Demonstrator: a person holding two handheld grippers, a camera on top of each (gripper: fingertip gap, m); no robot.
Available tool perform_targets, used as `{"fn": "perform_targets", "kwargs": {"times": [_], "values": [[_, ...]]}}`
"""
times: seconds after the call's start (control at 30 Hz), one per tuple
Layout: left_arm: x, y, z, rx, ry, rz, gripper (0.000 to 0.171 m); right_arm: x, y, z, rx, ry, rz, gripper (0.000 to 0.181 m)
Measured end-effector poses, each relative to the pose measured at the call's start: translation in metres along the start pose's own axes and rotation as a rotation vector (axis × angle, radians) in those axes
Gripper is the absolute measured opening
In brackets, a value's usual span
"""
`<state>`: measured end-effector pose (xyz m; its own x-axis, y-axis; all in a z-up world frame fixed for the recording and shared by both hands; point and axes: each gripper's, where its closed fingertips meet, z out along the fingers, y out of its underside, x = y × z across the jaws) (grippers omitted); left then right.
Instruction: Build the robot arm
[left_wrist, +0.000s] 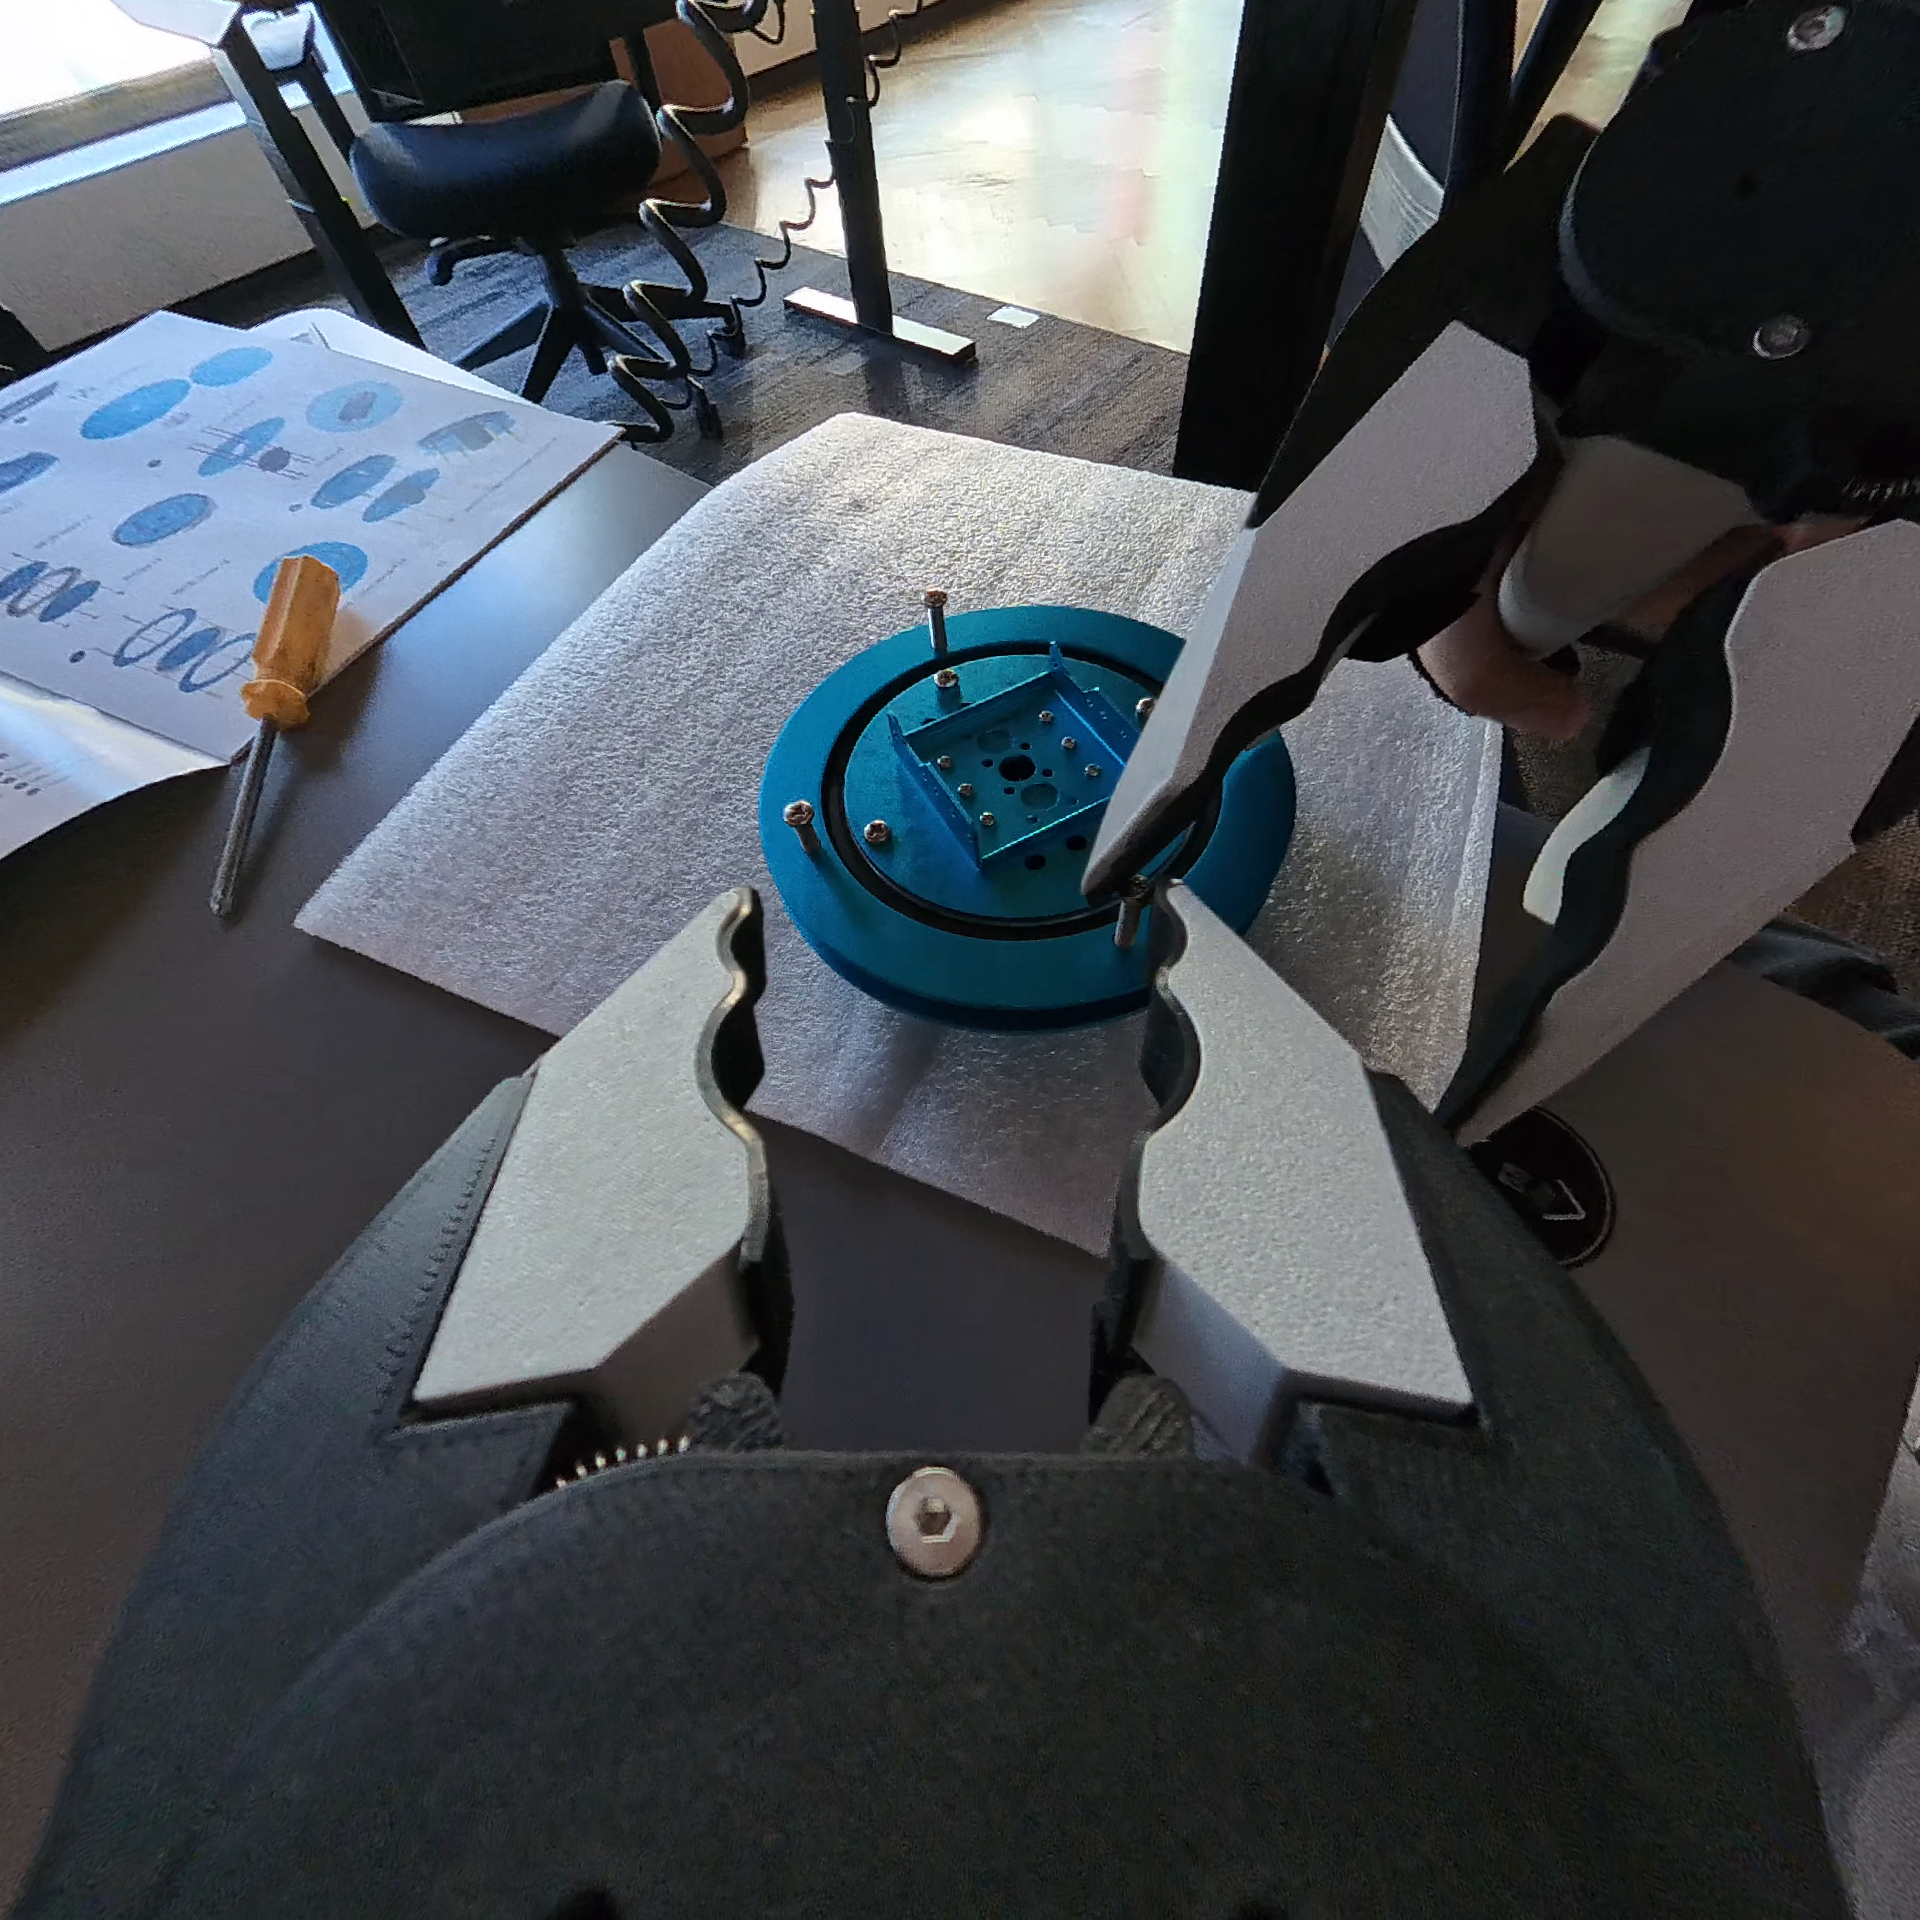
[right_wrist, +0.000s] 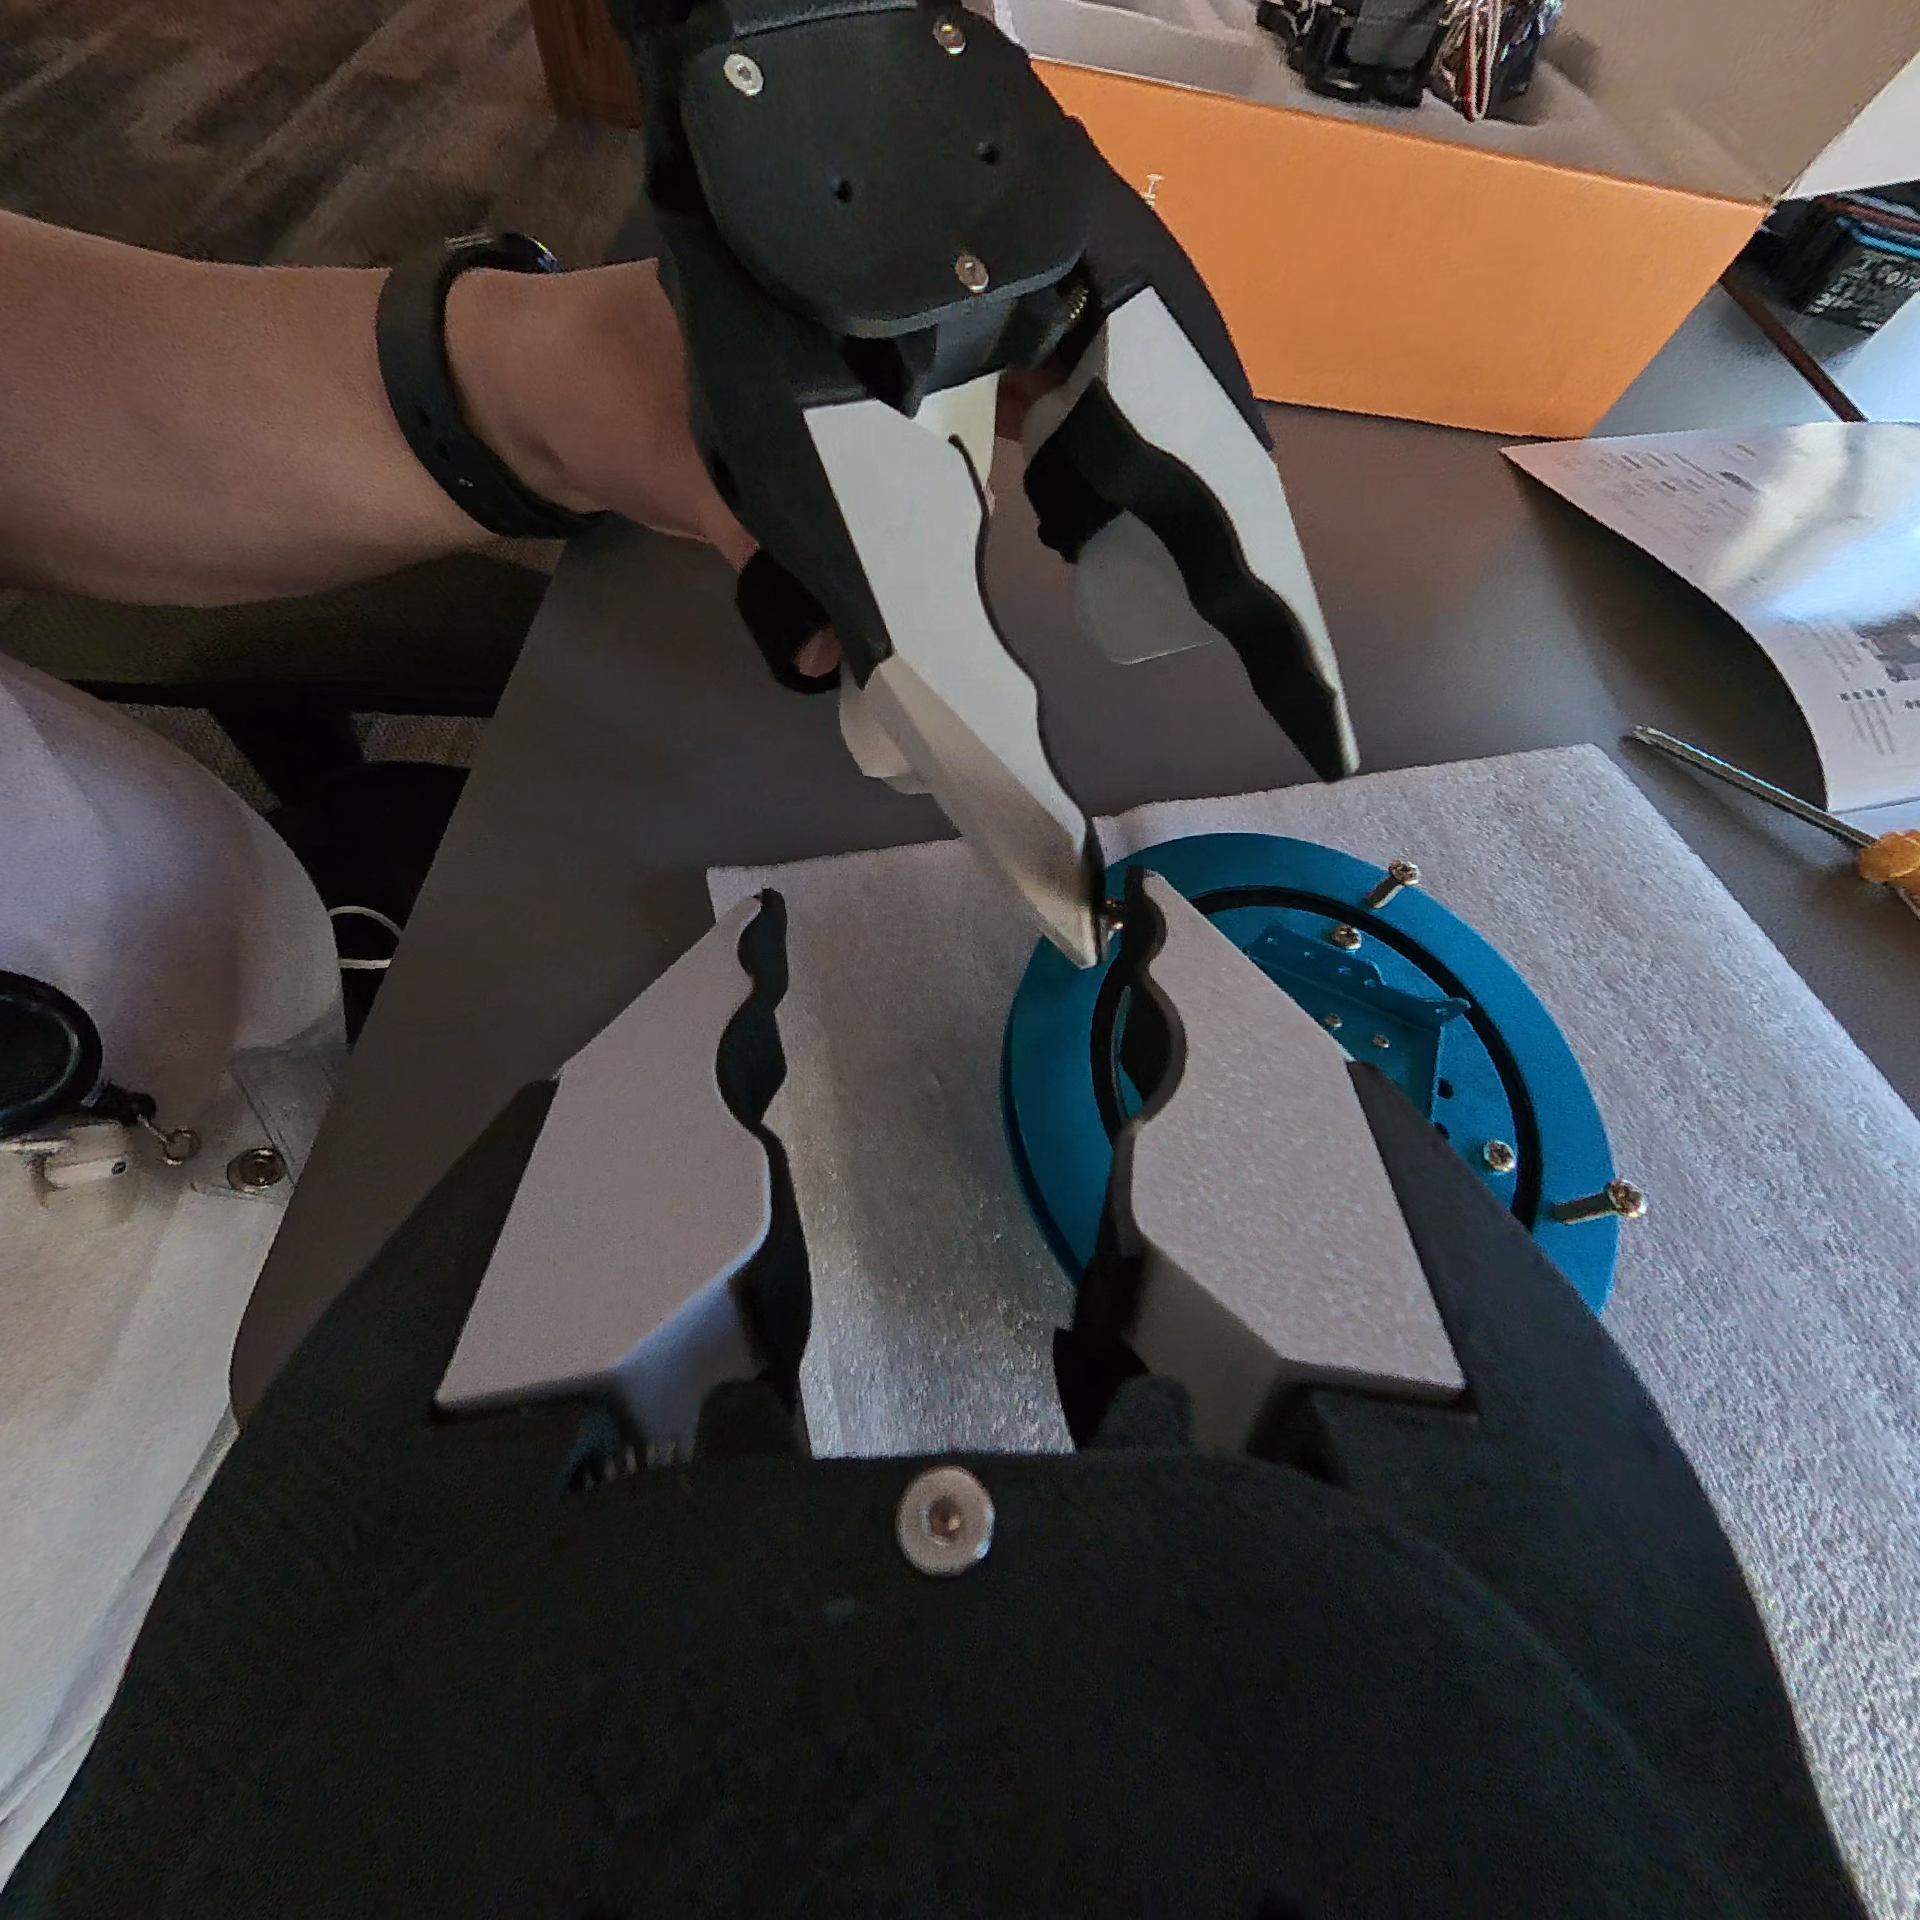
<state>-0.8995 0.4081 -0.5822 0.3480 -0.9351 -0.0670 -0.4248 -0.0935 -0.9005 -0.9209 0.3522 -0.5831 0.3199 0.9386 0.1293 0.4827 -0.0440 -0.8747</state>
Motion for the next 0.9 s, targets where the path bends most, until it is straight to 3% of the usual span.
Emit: {"fn": "perform_targets", "kwargs": {"times": [0.17, 0.7, 0.9], "values": [[-0.0006, 0.0008, -0.0005, -0.002, -0.006, 0.007, 0.079, -0.0005, 0.0015, -0.0050, -0.004, -0.003, -0.003, 0.058], [0.0001, 0.0001, -0.0003, 0.001, -0.004, 0.011, 0.072, 0.0031, 0.0002, -0.0001, -0.018, 0.004, -0.027, 0.059], [-0.0010, 0.0011, -0.0002, -0.004, -0.006, 0.009, 0.079, 0.0027, 0.0014, -0.0052, -0.019, 0.008, -0.022, 0.053]]}}
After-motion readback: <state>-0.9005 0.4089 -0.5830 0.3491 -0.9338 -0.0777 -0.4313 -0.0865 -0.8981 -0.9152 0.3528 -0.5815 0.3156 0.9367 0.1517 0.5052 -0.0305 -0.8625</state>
